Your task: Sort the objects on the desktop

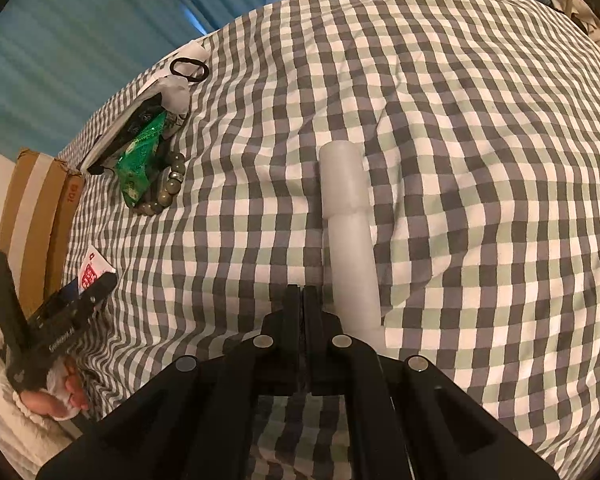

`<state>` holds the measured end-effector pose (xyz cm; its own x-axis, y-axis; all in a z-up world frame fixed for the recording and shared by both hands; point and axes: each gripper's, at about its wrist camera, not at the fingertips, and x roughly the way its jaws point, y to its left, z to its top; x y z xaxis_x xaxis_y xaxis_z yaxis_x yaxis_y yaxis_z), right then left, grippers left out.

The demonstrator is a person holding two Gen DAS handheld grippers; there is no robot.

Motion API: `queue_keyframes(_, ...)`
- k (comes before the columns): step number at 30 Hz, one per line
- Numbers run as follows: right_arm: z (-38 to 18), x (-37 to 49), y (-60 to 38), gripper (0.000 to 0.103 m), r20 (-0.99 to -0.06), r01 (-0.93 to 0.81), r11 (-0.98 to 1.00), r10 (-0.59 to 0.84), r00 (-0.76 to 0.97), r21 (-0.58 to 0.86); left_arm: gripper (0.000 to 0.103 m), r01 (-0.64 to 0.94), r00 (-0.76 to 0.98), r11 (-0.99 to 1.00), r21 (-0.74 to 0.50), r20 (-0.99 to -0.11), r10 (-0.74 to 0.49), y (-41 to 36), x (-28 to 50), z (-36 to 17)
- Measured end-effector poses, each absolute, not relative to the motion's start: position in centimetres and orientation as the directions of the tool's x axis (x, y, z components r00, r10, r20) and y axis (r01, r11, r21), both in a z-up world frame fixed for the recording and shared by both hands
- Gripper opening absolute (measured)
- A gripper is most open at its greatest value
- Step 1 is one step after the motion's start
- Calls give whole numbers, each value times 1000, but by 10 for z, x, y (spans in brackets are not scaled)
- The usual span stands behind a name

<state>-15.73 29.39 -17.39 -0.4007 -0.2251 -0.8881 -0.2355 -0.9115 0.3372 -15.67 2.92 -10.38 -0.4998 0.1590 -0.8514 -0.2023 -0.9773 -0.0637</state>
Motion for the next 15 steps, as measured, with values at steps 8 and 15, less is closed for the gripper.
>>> queue_keyframes(8, -170, -156, 292, 2, -886, -224, -920, -209, -413, 321, 35, -238, -515, -970, -51, -840, 171, 30, -146, -96)
queue_keyframes(15, -148, -143, 282, 2, -869, -211, -923, -199, -454, 321, 10, -221, -516, -972, -80, -836, 186, 21, -127, -71)
